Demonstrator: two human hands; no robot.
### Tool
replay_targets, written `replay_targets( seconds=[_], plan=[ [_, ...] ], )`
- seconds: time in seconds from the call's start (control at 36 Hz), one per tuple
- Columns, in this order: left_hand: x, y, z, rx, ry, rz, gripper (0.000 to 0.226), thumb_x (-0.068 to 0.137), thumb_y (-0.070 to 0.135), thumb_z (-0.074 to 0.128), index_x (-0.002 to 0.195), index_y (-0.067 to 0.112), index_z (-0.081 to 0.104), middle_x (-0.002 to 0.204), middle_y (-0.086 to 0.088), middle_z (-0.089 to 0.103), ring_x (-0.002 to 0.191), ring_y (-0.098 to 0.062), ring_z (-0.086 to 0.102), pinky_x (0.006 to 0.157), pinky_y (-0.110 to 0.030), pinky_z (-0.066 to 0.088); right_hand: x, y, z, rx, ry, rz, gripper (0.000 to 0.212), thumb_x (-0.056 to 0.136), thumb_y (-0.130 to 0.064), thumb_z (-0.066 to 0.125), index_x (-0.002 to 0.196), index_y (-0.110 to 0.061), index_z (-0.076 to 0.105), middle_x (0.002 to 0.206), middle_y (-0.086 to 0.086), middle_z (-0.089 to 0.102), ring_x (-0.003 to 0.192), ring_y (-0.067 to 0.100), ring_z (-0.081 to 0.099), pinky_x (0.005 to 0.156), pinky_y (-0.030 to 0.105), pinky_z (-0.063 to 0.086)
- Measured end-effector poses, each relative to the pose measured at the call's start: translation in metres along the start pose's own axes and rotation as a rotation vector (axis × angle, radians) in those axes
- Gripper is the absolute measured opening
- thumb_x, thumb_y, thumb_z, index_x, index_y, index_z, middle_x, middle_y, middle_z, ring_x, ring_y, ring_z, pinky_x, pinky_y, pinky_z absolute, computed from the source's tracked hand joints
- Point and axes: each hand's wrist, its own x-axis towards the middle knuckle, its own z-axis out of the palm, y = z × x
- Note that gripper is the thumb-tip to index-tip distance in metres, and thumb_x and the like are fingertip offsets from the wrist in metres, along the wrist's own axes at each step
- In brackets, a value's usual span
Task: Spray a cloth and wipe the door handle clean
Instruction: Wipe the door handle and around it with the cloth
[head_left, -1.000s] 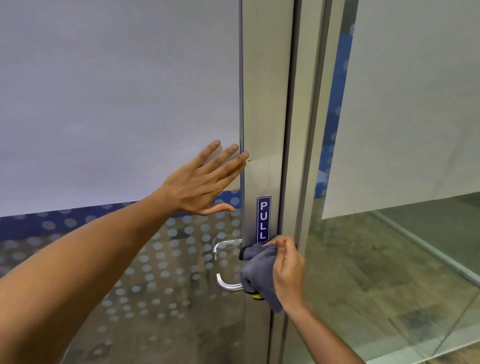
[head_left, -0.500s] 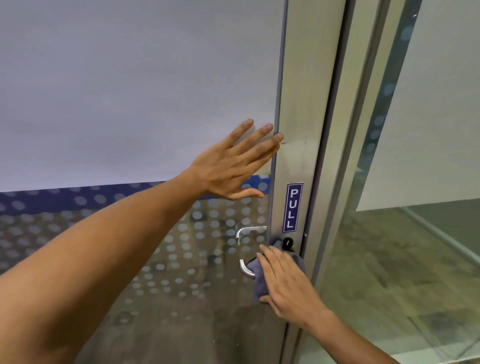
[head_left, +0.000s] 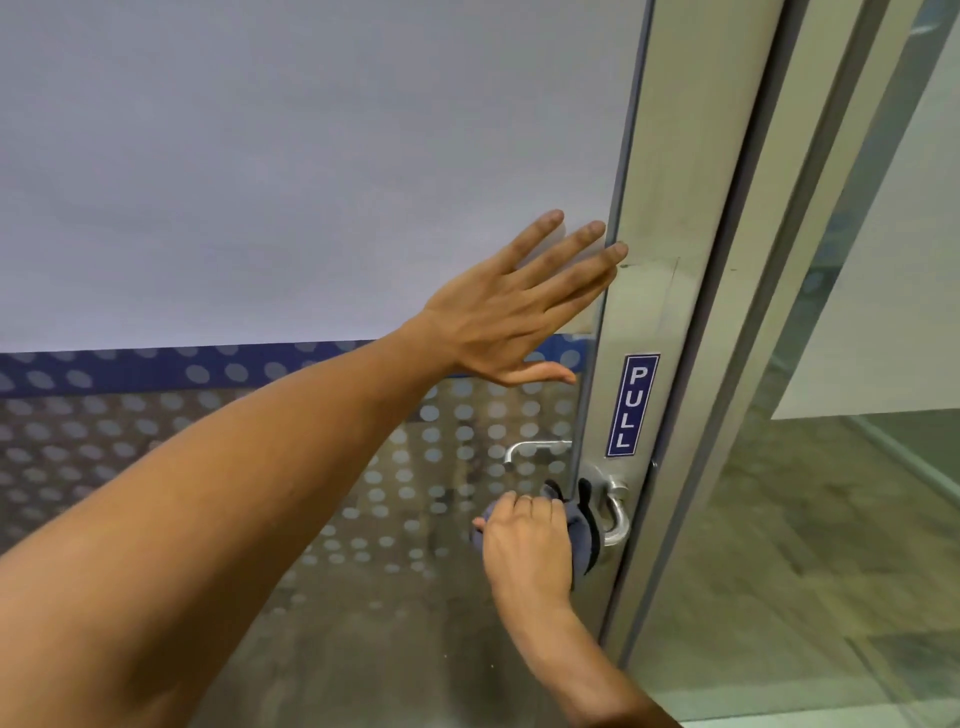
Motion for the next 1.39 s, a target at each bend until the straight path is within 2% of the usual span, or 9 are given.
replay_targets(
  seconds=[0.14,0.25,0.31,0.47,0.64,0.75,0.92,1.14,1.39],
  plan=[
    [0.000,0.001,0.001,0.004,-0.002,0.004,0.103,0.098,0.080,0.020,0.163,0.000,0.018,0.171,-0.020,0.018,0.158,-0.041,0.016,0.128,-0.058,0.009,-0.005,-0.002,0.005,0.046,0.100,-0.023,0.032,0.082,-0.039,0.075,0.085,-0.008,0.071,0.078,0.010,0.070,0.079,0.028,0.067,0.081,0.041,0.055],
    [0.000,0.000,0.002,0.015,-0.001,-0.002,0.103,0.098,0.080,0.020,0.163,0.000,0.016,0.172,-0.019,0.016,0.159,-0.040,0.014,0.128,-0.056,0.002,-0.027,-0.007,0.021,0.218,0.160,-0.410,0.022,0.079,-0.032,0.074,0.095,-0.018,0.073,0.094,0.001,0.073,0.095,0.020,0.068,0.103,0.036,0.045],
    [0.000,0.000,0.001,0.018,-0.006,-0.003,0.103,0.099,0.080,0.018,0.164,0.001,0.015,0.172,-0.019,0.015,0.159,-0.040,0.013,0.128,-0.055,0.001,-0.048,-0.020,0.031,0.326,0.104,-0.507,0.016,0.078,-0.037,0.074,0.089,-0.026,0.069,0.087,-0.007,0.068,0.088,0.013,0.064,0.094,0.028,0.041],
    [-0.001,0.000,0.001,0.020,-0.012,-0.003,0.102,0.099,0.079,0.017,0.164,0.001,0.013,0.172,-0.019,0.013,0.159,-0.040,0.012,0.128,-0.055,0.001,-0.089,-0.021,0.061,1.170,-0.255,0.222,0.014,0.099,-0.027,0.058,0.106,-0.031,0.069,0.104,-0.003,0.068,0.100,0.010,0.062,0.090,0.012,0.043],
    [0.000,-0.001,0.004,0.003,-0.009,-0.008,0.103,0.098,0.080,0.018,0.164,0.001,0.011,0.173,-0.018,0.010,0.160,-0.039,0.008,0.129,-0.055,-0.001,-0.091,0.044,0.050,1.462,0.557,0.989,0.017,0.102,-0.012,0.051,0.097,-0.021,0.065,0.096,0.009,0.069,0.096,0.023,0.063,0.070,0.008,0.044],
    [-0.001,-0.001,0.005,0.007,-0.008,-0.012,0.105,0.097,0.082,0.019,0.164,0.001,0.009,0.173,-0.018,0.009,0.160,-0.039,0.007,0.129,-0.056,0.000,-0.072,0.080,0.034,1.497,0.782,0.977,0.036,0.104,-0.037,0.044,0.127,-0.015,0.060,0.126,0.007,0.065,0.117,0.016,0.060,0.091,0.010,0.047],
    [0.000,-0.001,0.005,0.037,0.013,0.003,0.106,0.097,0.082,0.023,0.164,0.000,0.012,0.173,-0.019,0.013,0.159,-0.040,0.011,0.129,-0.057,0.004,-0.025,0.074,0.026,1.674,0.530,0.893,0.037,0.104,-0.026,0.046,0.139,-0.014,0.054,0.139,0.008,0.059,0.129,0.023,0.055,0.110,0.047,0.044],
    [0.000,0.000,0.007,0.046,0.021,0.005,0.106,0.097,0.082,0.021,0.164,0.000,0.011,0.173,-0.019,0.011,0.160,-0.040,0.010,0.129,-0.056,0.001,-0.028,0.054,0.026,1.335,0.382,0.810,0.038,0.100,-0.024,0.056,0.135,-0.008,0.058,0.145,0.007,0.053,0.133,0.025,0.050,0.110,0.046,0.042],
    [0.000,-0.001,0.006,0.055,0.011,0.011,0.105,0.098,0.081,0.017,0.164,-0.001,0.011,0.173,-0.020,0.010,0.160,-0.040,0.009,0.129,-0.055,-0.004,-0.054,0.076,0.021,1.529,0.145,0.787,0.035,0.096,-0.009,0.063,0.131,-0.007,0.062,0.131,0.005,0.066,0.123,0.015,0.058,0.106,0.026,0.043]
  ],
)
